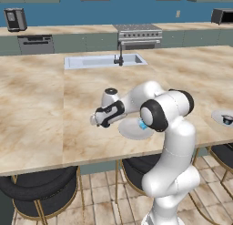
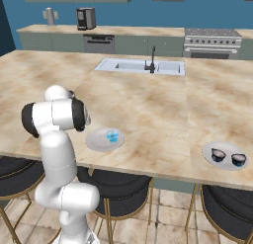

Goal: Place two yogurt containers on each plate.

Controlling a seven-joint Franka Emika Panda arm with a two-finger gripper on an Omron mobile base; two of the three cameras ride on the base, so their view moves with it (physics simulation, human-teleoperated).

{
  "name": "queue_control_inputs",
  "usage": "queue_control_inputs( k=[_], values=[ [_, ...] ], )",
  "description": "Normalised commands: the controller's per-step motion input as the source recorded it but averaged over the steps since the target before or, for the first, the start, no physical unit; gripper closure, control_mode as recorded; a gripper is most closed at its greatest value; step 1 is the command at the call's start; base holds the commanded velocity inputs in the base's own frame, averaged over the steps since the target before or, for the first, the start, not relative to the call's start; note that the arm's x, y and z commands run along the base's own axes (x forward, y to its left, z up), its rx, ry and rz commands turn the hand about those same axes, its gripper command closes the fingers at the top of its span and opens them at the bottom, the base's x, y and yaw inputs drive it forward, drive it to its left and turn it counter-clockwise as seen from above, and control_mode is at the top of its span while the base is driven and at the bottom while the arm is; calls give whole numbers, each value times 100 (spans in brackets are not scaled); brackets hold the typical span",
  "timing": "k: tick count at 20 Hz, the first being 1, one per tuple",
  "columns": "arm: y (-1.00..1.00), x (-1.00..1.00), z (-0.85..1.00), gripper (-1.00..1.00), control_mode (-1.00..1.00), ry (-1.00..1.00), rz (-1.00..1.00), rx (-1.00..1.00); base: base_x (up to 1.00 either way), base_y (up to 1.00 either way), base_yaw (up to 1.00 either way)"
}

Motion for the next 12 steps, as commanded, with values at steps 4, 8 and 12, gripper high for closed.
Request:
queue_control_inputs(
  k=[4,8,12],
  values=[
    [-8,18,4,-100,-100,0,-4,0,0,0,0],
    [0,32,0,-100,-100,0,-1,0,0,0,0],
    [0,26,0,-100,-100,0,0,0,0,0,0]
  ],
)
